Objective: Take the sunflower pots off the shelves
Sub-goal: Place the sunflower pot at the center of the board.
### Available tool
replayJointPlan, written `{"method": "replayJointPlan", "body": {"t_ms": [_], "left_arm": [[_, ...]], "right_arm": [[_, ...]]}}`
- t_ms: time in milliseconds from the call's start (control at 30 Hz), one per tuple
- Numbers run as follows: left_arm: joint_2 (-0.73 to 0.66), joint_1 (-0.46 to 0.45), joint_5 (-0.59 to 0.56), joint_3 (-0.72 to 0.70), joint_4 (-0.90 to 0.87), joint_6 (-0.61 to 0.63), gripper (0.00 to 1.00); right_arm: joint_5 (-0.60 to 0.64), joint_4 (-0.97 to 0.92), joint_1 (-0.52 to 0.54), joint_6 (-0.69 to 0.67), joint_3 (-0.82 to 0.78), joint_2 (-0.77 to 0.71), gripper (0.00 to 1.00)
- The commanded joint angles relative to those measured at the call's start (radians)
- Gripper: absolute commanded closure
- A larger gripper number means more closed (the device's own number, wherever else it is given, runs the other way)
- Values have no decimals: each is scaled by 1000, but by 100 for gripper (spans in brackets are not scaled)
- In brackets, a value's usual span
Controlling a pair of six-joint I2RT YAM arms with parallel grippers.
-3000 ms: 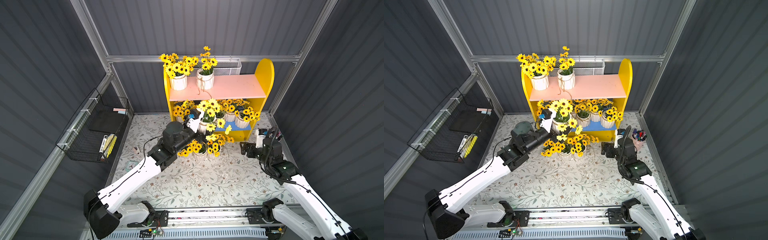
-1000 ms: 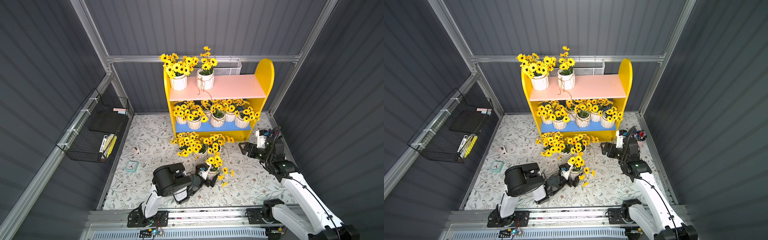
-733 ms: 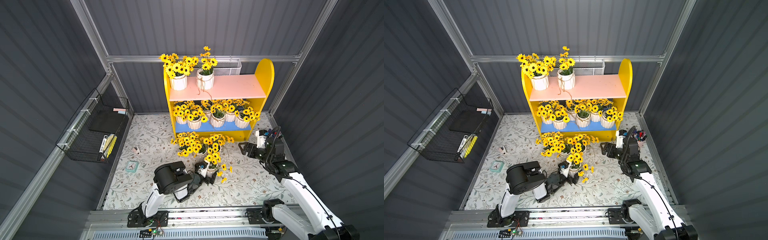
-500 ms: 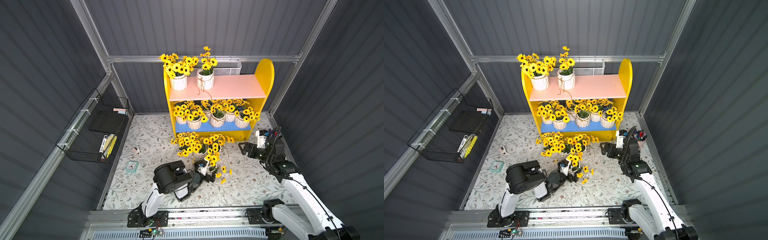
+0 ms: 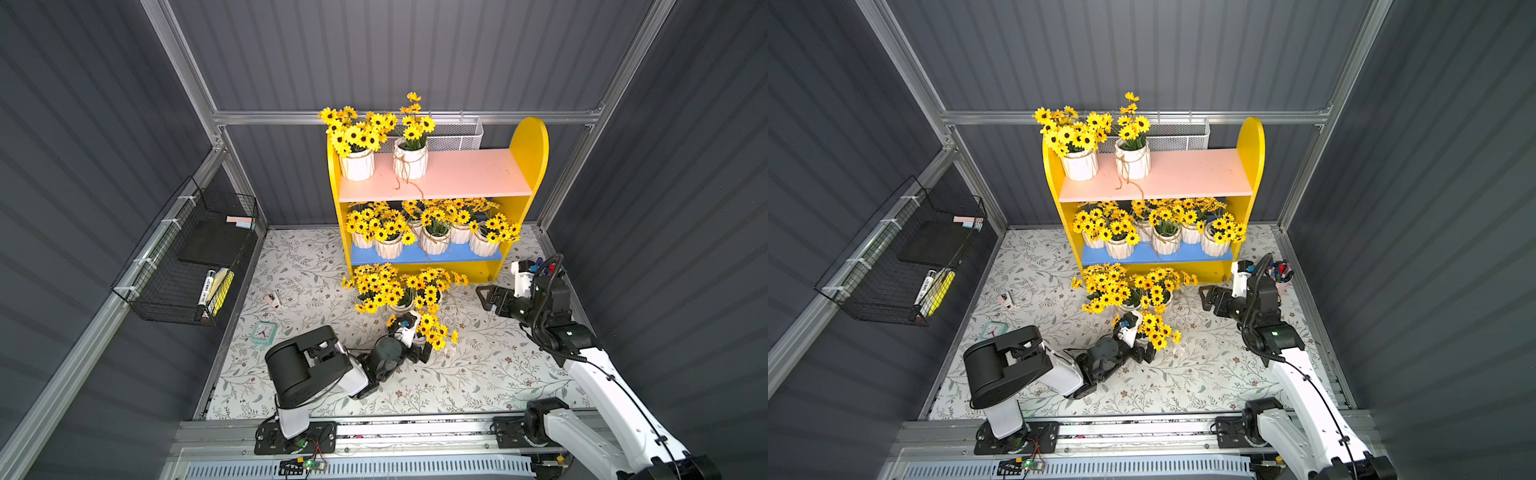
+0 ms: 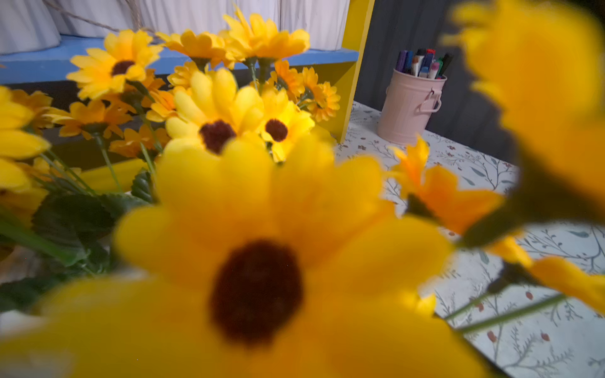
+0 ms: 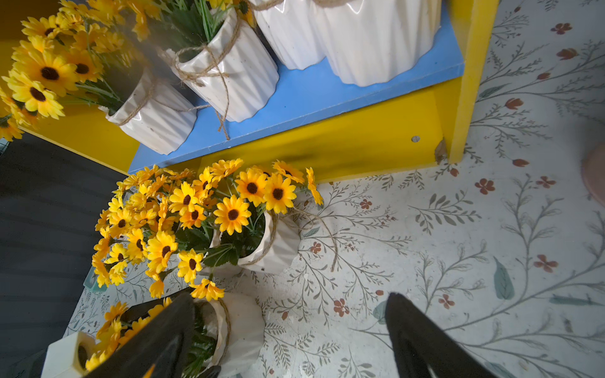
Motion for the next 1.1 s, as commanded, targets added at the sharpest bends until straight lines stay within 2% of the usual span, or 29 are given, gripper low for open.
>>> {"method": "replayJointPlan", "body": {"t_ms": [0, 100, 200, 333, 500, 600, 700, 767, 933, 1067], "left_arm": [[-82, -10, 55, -1, -200, 15, 1], [-126, -11, 71, 9, -319, 26, 1], [-153, -13, 74, -12, -360, 16, 1], [-176, -16, 77, -54, -357, -4, 1], [-165, -16, 17, -88, -309, -28, 1], [-134, -16, -32, -81, -278, -29, 8], [-89, -16, -49, -53, -253, 0, 31], [-63, -16, -57, -32, -241, 16, 37], [-8, -14, -81, 11, -204, 56, 40], [-3, -14, -82, 22, -215, 36, 40]], "right_arm": [[-14, -10, 6, 0, -15, -9, 6], [-16, -15, 6, 0, -8, -7, 6], [-16, -18, 6, 1, -6, -10, 5], [-16, -23, 6, 3, -7, -13, 4], [-17, -26, 8, 7, -11, -13, 5], [-54, -22, 8, 10, -13, -12, 6], [-55, -17, 10, 16, -14, -12, 7], [-55, -17, 12, 18, -13, -12, 8], [-50, -21, 13, 15, -12, -22, 8], [-52, -24, 15, 15, -12, -26, 8]]}}
